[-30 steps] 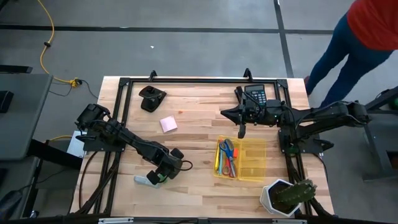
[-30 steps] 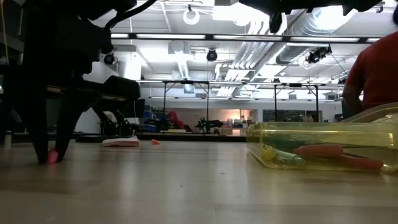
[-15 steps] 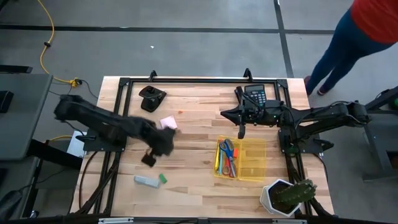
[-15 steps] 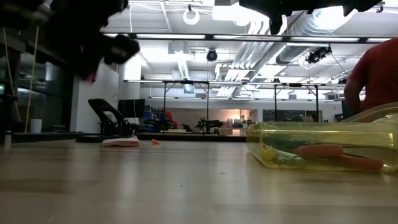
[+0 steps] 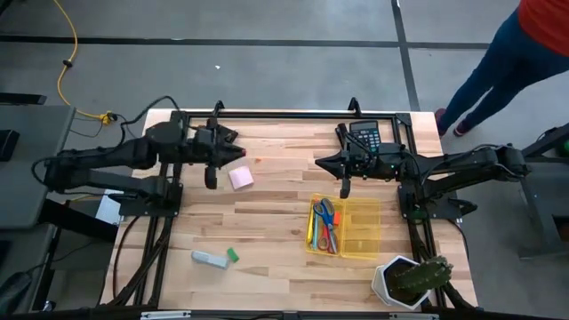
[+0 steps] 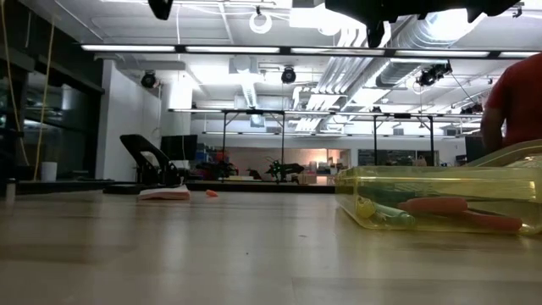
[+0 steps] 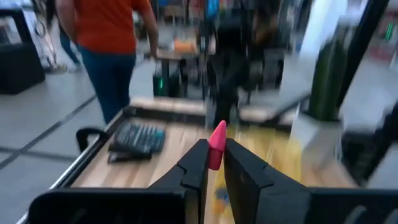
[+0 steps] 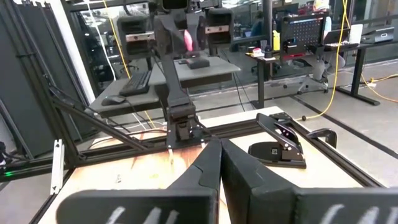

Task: Pack school essentials
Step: Put the pink eraser into the supply box

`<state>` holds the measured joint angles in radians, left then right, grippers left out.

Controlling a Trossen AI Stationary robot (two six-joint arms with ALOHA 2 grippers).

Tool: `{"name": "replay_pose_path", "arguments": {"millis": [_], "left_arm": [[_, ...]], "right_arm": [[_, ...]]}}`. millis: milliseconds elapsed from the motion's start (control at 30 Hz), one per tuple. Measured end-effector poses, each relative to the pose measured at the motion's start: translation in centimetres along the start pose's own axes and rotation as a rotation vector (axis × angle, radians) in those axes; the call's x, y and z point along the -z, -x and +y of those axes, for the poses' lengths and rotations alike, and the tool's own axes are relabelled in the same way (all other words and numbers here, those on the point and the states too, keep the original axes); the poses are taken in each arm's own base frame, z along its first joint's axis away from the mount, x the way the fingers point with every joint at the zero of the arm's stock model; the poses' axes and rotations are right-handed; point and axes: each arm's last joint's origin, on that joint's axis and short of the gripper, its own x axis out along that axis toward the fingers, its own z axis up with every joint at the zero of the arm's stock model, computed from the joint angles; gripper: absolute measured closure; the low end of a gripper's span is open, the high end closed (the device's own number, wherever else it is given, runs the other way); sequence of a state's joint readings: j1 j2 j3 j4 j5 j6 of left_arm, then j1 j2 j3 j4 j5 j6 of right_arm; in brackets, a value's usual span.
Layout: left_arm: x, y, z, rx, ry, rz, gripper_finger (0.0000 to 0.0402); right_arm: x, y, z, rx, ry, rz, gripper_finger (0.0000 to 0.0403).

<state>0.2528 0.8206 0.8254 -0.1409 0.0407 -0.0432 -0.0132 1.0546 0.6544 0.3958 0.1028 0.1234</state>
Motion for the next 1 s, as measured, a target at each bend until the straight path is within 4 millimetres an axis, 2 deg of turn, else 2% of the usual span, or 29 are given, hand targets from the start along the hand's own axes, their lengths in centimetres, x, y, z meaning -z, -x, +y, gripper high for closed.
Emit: {"name": "replay_pose_path", "arguments": {"millis": [267, 567, 700, 867, 1000], "left_arm": [[4.3, -0.6, 0.2, 0.035, 0.228, -0.218, 0.0367], [4.7, -0.9, 0.3, 0.033, 0.259, -0.240, 0.0367], [4.7, -0.9, 0.3, 0.035, 0.275, -0.239, 0.0367], [5.0, -1.5, 0.3, 0.039, 0.355, -0.222, 0.0367], [5.0, -2.7, 0.3, 0.058, 0.399, -0.263, 0.0367]], "right_arm": [[0.0, 0.0, 0.0, -0.001, 0.000, -0.004, 0.0402], [-0.1, 0.0, 0.0, -0.001, -0.004, -0.005, 0.0402], [-0.4, -0.3, 0.0, 0.020, -0.106, -0.027, 0.0402], [-1.2, -2.6, 0.9, 0.044, -0.012, 0.095, 0.0394], [-2.3, -5.8, 1.6, 0.048, 0.092, 0.209, 0.0357]]}}
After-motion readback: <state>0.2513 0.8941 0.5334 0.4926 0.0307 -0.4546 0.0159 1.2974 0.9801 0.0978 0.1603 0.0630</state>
